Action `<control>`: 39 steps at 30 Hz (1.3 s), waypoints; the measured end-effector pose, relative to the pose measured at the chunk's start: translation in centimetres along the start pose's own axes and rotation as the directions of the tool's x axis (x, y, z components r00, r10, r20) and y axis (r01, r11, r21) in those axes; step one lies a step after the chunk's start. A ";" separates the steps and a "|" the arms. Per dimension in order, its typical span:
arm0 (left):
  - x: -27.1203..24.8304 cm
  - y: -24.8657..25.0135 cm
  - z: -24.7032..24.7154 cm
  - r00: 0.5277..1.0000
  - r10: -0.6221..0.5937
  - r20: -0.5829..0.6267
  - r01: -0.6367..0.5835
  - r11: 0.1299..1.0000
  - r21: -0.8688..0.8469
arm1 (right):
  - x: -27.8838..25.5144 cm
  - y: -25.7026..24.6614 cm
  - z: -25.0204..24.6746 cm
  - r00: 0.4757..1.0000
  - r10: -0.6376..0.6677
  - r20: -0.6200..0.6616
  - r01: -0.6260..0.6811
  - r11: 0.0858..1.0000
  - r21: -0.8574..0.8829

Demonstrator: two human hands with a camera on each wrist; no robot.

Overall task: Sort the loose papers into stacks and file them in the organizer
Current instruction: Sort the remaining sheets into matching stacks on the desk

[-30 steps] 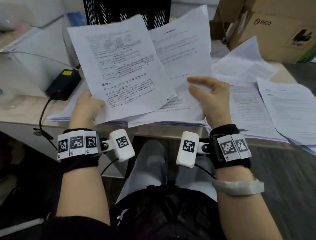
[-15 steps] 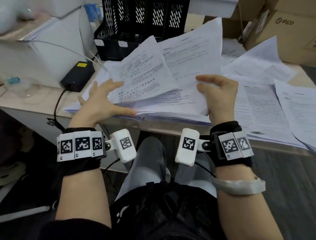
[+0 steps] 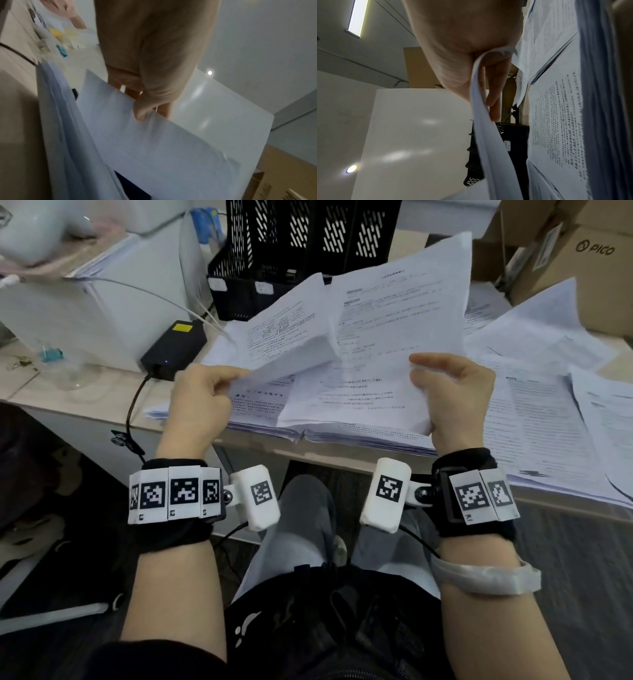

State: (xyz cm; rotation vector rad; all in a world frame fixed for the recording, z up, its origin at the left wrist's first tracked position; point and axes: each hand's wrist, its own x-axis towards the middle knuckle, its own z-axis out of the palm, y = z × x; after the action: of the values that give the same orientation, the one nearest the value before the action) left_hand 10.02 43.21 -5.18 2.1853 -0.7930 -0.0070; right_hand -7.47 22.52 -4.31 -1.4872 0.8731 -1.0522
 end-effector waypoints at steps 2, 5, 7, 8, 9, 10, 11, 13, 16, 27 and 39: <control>0.3 -1.2 -0.5 0.998 -0.012 -0.067 0.014 1.000 0.024 | 0.0 -0.1 -0.2 1.000 -0.018 -0.018 0.018 1.000 0.006; 0.2 -2.2 -0.7 0.998 -0.038 -0.052 0.042 0.996 0.082 | 0.0 -0.4 -0.4 0.999 -0.019 -0.042 0.021 0.998 0.052; -0.3 -2.2 -0.2 0.996 -0.079 -0.051 0.085 0.988 0.130 | 0.0 -0.1 -0.5 0.998 -0.010 -0.061 0.015 0.996 0.088; -0.5 -2.1 0.2 0.993 -0.100 -0.067 0.109 0.984 0.142 | -0.1 0.0 -0.5 0.997 -0.008 -0.074 0.015 0.995 0.099; -0.6 -2.2 0.6 0.990 -0.114 -0.086 0.126 0.979 0.158 | -0.1 0.2 -0.6 0.995 -0.010 -0.095 0.020 0.994 0.107; -0.7 -2.2 0.9 0.987 -0.121 -0.105 0.138 0.975 0.172 | -0.2 0.2 -0.6 0.992 -0.016 -0.122 0.030 0.992 0.120; -0.7 -2.3 1.3 0.984 -0.129 -0.122 0.150 0.972 0.181 | -0.2 0.3 -0.6 0.989 -0.018 -0.148 0.038 0.990 0.136; -0.8 -2.2 1.7 0.972 -0.161 -0.168 0.192 0.964 0.184 | -0.2 0.4 -0.7 0.982 -0.024 -0.187 0.056 0.984 0.167; -1.0 -1.8 1.7 0.952 -0.173 -0.252 0.230 0.949 0.215 | -0.2 0.5 -0.8 0.974 -0.033 -0.225 0.084 0.972 0.220; -1.9 -1.1 1.9 0.928 -0.331 -0.170 0.372 0.849 0.377 | -0.6 0.4 -0.9 0.977 -0.035 -0.211 0.097 0.952 0.292; -1.1 4.1 2.0 0.964 -0.265 -0.027 0.220 0.849 -0.480 | -1.0 0.2 -3.6 0.992 -0.124 -0.036 0.129 0.953 0.273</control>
State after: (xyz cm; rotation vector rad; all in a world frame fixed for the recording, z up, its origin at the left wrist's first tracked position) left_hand 6.44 40.48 -4.02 1.7841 -0.3993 -0.2066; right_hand -11.23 22.22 -4.54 -1.3130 0.6210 -1.2306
